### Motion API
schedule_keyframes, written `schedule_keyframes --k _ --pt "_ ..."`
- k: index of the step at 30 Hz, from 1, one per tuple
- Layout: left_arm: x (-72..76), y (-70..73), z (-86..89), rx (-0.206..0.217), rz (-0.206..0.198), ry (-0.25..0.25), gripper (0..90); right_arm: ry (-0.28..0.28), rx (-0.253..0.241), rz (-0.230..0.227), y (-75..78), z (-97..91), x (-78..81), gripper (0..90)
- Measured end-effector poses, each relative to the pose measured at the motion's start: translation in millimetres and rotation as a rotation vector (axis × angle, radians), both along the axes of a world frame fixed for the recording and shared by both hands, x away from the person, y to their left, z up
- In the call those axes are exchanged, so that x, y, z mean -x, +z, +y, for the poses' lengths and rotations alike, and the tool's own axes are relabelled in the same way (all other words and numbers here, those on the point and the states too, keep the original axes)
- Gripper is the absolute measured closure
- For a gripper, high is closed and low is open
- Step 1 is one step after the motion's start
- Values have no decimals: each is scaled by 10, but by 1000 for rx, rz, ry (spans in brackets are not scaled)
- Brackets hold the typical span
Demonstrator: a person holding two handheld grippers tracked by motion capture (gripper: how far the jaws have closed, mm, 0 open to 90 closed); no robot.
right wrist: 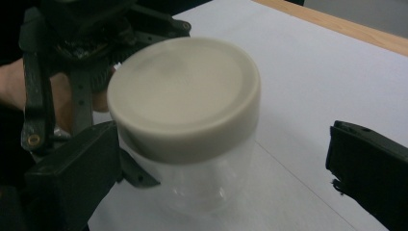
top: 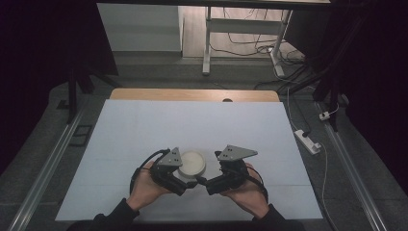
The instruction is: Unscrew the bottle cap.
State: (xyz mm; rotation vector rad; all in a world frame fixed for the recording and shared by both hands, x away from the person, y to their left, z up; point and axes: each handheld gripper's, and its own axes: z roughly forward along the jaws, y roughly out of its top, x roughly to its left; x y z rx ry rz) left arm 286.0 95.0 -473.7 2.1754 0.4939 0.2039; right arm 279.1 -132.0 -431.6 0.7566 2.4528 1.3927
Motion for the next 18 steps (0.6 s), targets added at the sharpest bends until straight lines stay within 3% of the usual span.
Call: schedule_keyframes --k 12,16,18 --pt "17 4 -46 -16 -1 -10 74 36 -10 4 -77 252 -40 0" --pt "19 14 -36 -13 -5 -10 74 62 -6 -14 -59 328 -60 60" --pt "17 16 -31 -14 -6 -12 74 66 0 -45 -57 340 -46 64"
